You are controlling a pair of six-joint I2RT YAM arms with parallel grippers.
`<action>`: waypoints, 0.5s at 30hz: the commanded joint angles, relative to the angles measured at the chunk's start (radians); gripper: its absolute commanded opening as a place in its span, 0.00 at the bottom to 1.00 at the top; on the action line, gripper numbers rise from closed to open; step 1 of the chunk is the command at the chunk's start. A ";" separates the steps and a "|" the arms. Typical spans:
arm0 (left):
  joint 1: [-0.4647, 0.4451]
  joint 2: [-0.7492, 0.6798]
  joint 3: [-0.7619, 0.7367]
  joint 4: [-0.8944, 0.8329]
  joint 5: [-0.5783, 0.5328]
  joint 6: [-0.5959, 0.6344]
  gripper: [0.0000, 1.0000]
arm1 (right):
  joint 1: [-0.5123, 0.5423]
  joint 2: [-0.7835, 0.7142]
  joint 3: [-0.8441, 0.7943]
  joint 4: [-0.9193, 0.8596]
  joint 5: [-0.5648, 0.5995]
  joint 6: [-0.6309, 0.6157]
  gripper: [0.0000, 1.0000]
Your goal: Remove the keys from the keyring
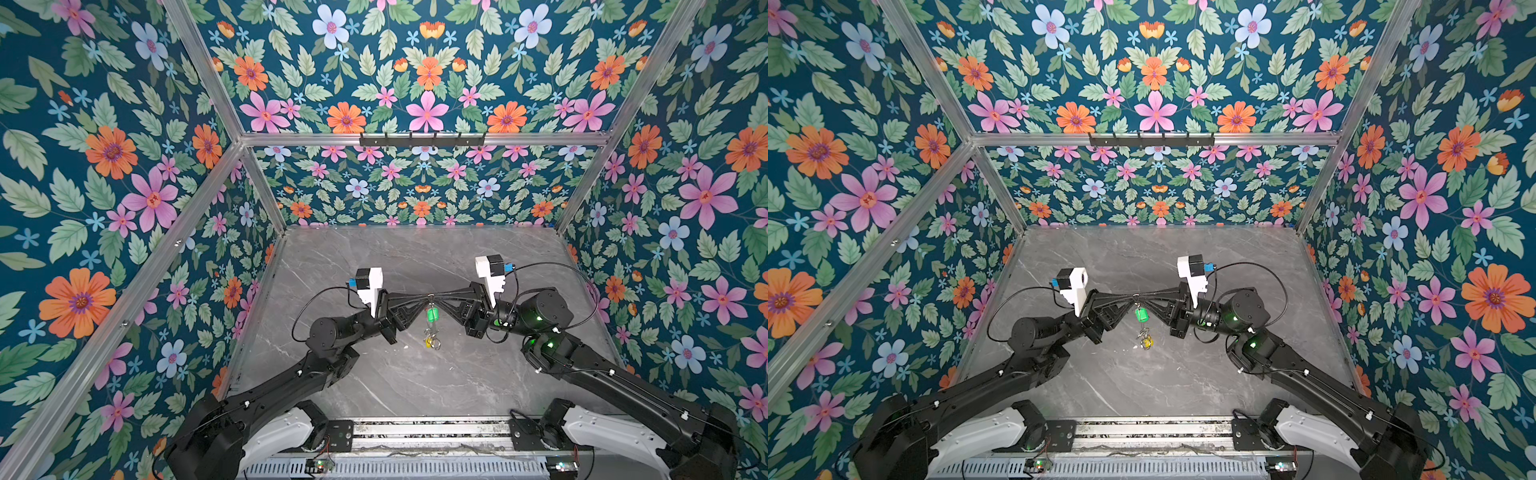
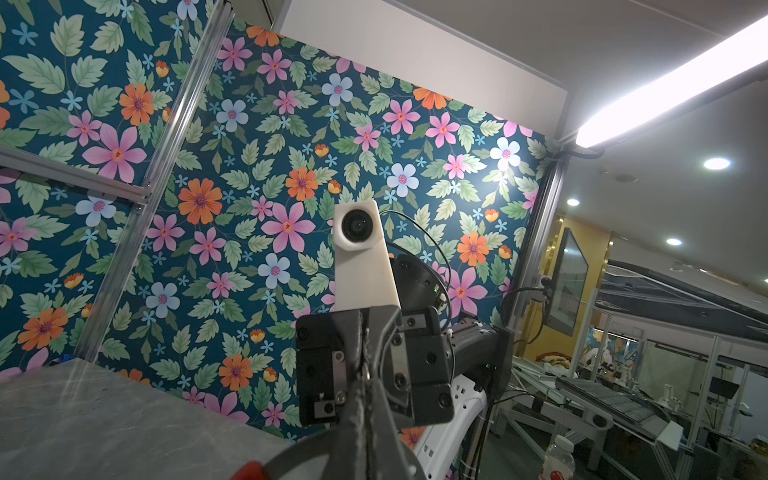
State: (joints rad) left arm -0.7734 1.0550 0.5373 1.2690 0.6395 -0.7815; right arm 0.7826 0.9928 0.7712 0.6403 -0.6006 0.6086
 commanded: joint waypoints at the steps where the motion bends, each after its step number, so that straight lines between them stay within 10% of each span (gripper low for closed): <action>1: 0.001 -0.005 -0.002 0.035 -0.009 0.010 0.00 | 0.001 -0.010 0.004 -0.009 -0.007 -0.004 0.00; 8: 0.002 -0.072 -0.035 -0.042 -0.027 0.007 0.49 | 0.001 -0.068 0.049 -0.277 0.000 -0.096 0.00; 15: 0.002 -0.191 -0.009 -0.383 0.012 0.094 0.54 | 0.001 -0.082 0.200 -0.748 -0.024 -0.330 0.00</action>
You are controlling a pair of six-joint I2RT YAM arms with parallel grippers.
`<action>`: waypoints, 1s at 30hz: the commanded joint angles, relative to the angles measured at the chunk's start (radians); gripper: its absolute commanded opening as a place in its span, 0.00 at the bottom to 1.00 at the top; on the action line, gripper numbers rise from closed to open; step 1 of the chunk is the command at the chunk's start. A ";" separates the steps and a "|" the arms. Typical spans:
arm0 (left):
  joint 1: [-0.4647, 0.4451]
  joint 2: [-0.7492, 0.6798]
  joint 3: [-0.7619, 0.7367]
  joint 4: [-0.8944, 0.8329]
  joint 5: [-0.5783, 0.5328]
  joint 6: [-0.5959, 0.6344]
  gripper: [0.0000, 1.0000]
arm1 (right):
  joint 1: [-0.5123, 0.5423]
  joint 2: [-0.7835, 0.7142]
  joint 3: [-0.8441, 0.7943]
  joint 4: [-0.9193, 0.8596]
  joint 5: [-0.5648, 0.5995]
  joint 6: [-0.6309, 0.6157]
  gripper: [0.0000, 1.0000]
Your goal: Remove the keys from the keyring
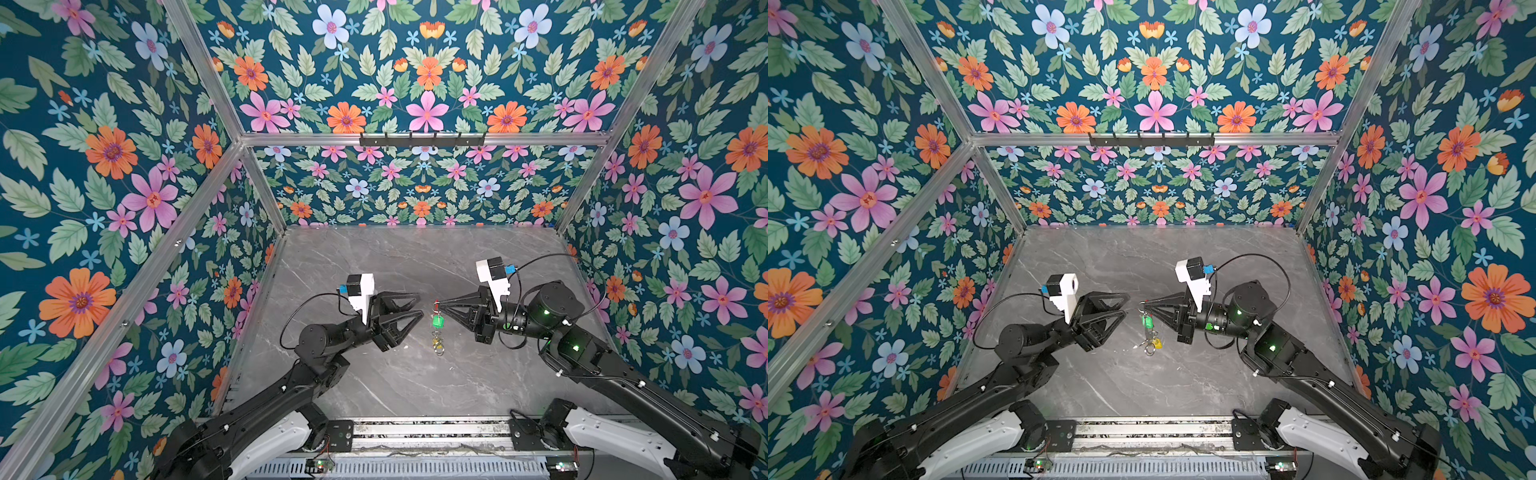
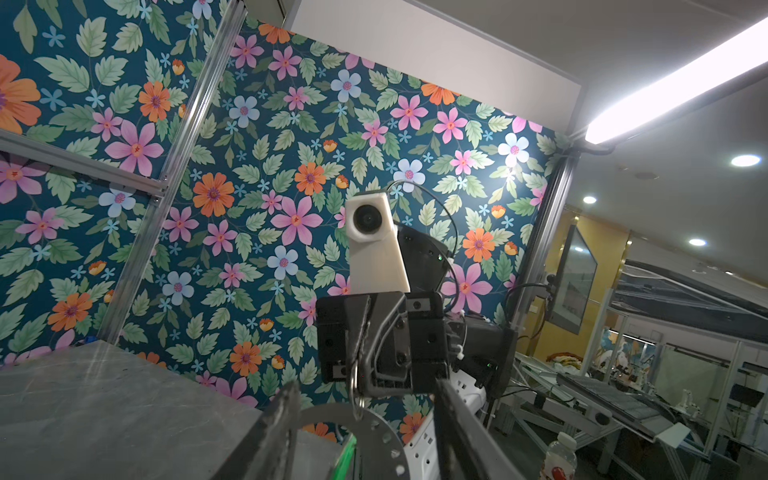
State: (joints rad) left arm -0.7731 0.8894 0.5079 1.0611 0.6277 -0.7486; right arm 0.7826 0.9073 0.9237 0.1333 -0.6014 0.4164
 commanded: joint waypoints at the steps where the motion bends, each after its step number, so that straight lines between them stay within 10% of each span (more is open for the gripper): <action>1: 0.000 -0.034 0.029 -0.224 0.034 0.075 0.54 | 0.001 0.006 0.068 -0.291 -0.023 -0.165 0.00; 14: 0.000 -0.034 0.129 -0.563 0.153 0.160 0.52 | 0.001 0.084 0.259 -0.620 -0.055 -0.351 0.00; 30: 0.000 0.017 0.144 -0.501 0.250 0.123 0.30 | 0.001 0.136 0.316 -0.669 -0.072 -0.379 0.00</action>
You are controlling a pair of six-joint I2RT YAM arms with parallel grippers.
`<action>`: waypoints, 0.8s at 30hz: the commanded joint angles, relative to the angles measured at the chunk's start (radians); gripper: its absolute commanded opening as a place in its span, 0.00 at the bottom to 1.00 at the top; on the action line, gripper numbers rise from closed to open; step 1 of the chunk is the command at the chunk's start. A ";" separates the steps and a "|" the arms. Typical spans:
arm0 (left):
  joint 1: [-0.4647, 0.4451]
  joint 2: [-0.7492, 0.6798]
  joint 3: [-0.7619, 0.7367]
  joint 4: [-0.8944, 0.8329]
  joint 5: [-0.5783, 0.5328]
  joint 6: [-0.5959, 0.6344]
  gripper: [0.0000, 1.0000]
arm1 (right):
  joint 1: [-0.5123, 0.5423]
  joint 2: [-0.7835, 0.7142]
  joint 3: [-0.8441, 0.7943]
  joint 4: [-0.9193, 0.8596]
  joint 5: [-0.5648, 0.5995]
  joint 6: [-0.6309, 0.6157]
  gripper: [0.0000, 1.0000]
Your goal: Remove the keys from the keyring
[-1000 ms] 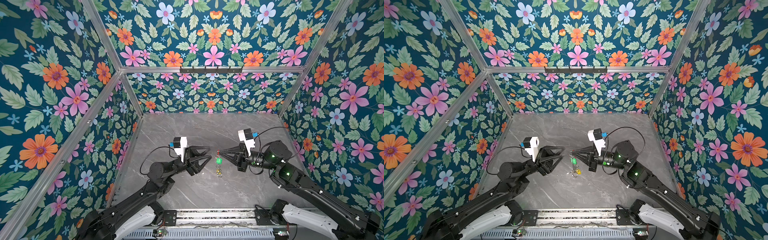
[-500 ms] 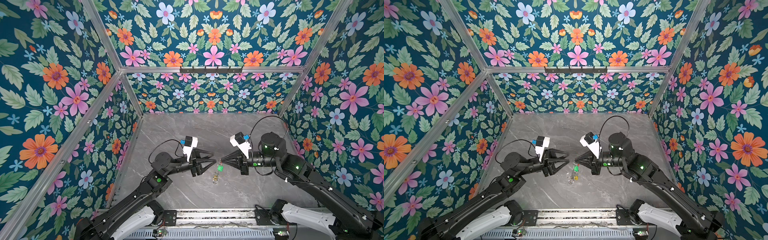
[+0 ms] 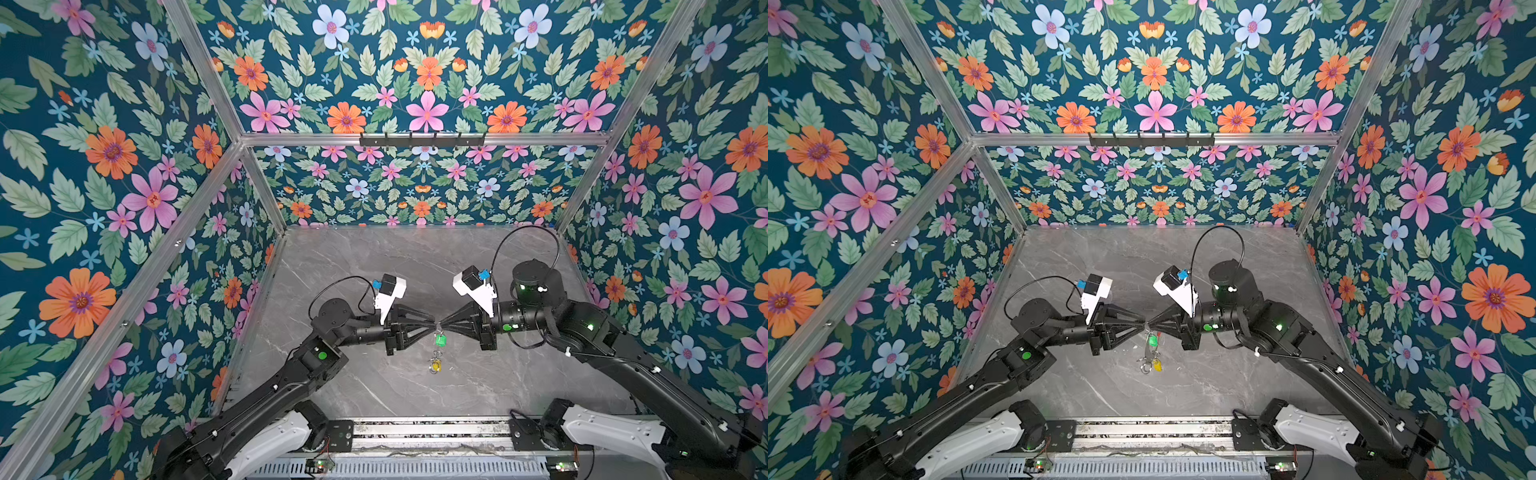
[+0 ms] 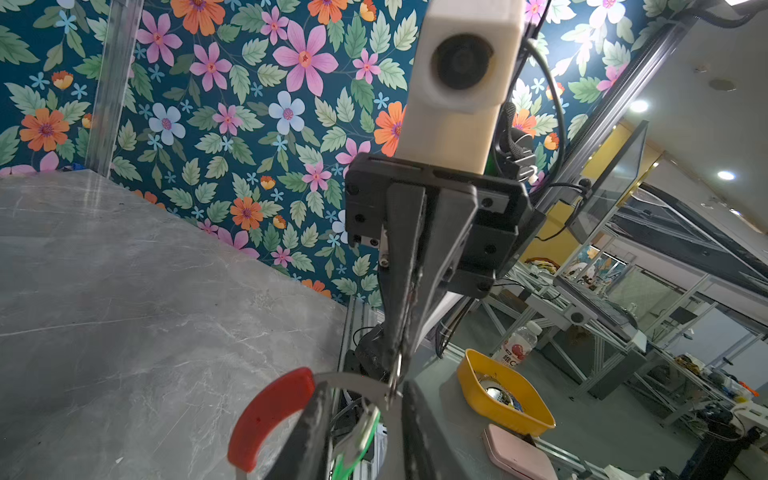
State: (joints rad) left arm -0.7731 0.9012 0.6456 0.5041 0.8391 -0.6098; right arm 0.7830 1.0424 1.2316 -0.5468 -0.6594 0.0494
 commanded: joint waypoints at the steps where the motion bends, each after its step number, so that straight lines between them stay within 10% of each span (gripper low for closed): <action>1: 0.001 0.008 0.005 0.059 0.040 -0.018 0.29 | 0.001 0.004 0.009 0.011 -0.014 -0.011 0.00; 24: -0.001 0.025 -0.012 0.143 0.045 -0.060 0.00 | 0.001 0.019 0.002 0.060 0.023 0.017 0.00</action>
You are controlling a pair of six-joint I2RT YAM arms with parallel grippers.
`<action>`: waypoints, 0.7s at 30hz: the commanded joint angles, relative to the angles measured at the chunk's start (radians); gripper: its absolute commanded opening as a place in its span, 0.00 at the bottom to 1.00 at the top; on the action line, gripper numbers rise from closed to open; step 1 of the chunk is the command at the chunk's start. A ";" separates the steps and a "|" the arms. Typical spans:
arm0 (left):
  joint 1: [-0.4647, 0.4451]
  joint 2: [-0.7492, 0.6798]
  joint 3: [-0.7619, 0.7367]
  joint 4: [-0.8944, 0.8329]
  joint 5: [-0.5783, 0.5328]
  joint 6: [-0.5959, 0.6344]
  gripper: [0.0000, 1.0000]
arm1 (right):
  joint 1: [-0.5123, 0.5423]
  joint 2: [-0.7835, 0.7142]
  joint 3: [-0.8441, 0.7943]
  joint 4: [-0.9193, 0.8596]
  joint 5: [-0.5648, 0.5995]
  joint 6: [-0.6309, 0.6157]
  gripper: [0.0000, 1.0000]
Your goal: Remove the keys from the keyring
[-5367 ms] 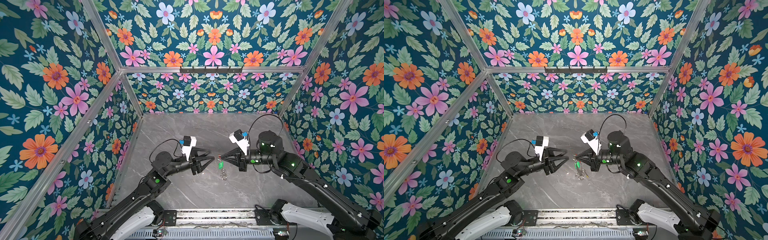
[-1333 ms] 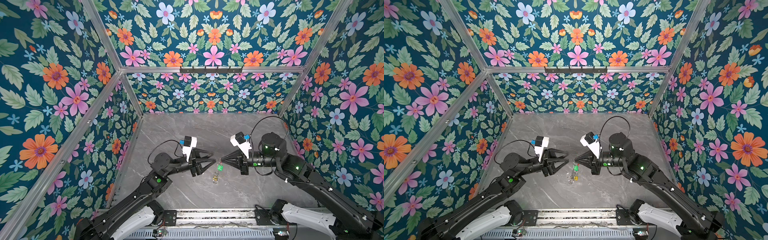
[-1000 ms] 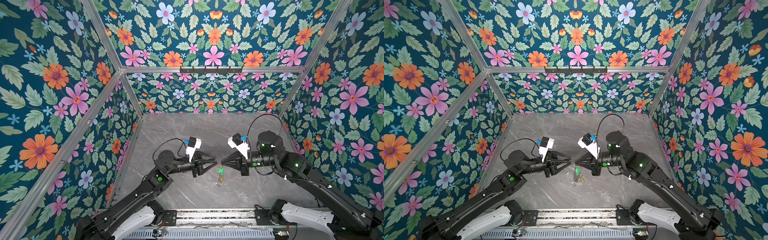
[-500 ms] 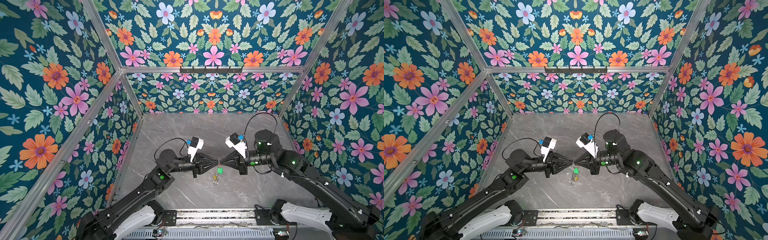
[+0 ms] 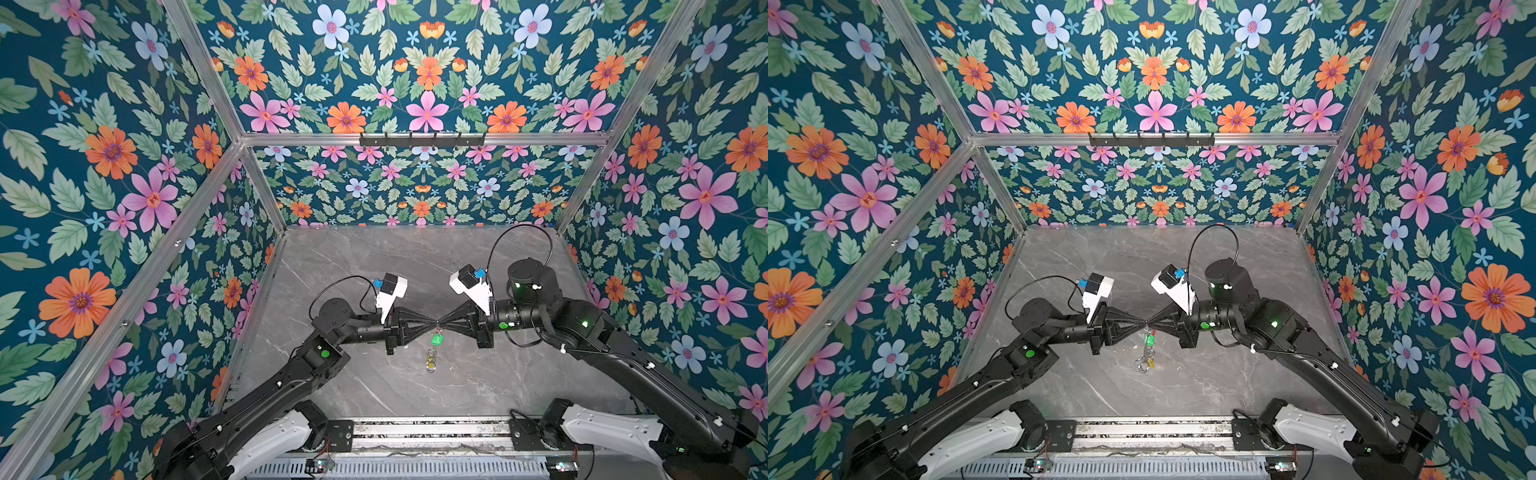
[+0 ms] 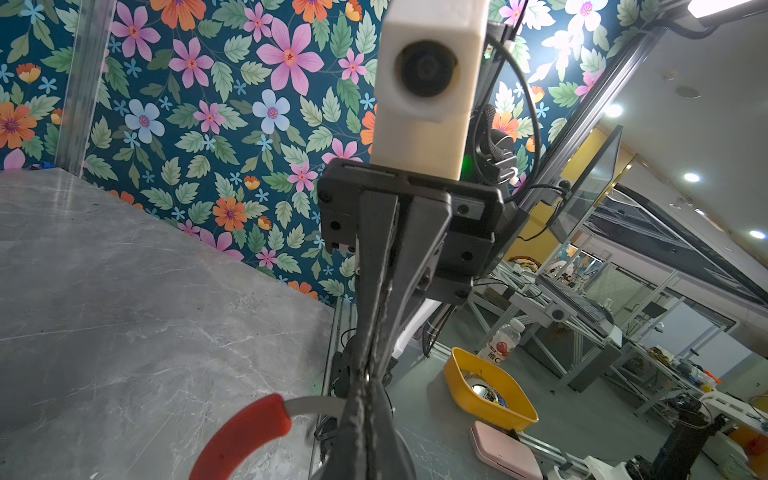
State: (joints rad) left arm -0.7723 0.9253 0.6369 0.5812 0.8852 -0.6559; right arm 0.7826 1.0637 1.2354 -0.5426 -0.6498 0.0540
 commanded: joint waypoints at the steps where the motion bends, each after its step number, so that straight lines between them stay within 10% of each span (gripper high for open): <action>1: -0.001 0.001 -0.007 0.076 -0.003 -0.019 0.00 | 0.001 -0.004 -0.004 0.063 0.013 0.017 0.00; 11: -0.002 -0.025 -0.024 0.159 -0.070 -0.024 0.00 | 0.000 -0.117 -0.104 0.295 0.097 0.130 0.36; 21: -0.001 0.006 -0.057 0.469 -0.184 -0.088 0.00 | 0.002 -0.234 -0.387 0.905 0.215 0.442 0.42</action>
State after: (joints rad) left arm -0.7742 0.9165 0.5819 0.8749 0.7525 -0.7082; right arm 0.7826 0.8291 0.8764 0.1017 -0.4675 0.3672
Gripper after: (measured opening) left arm 0.050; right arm 0.413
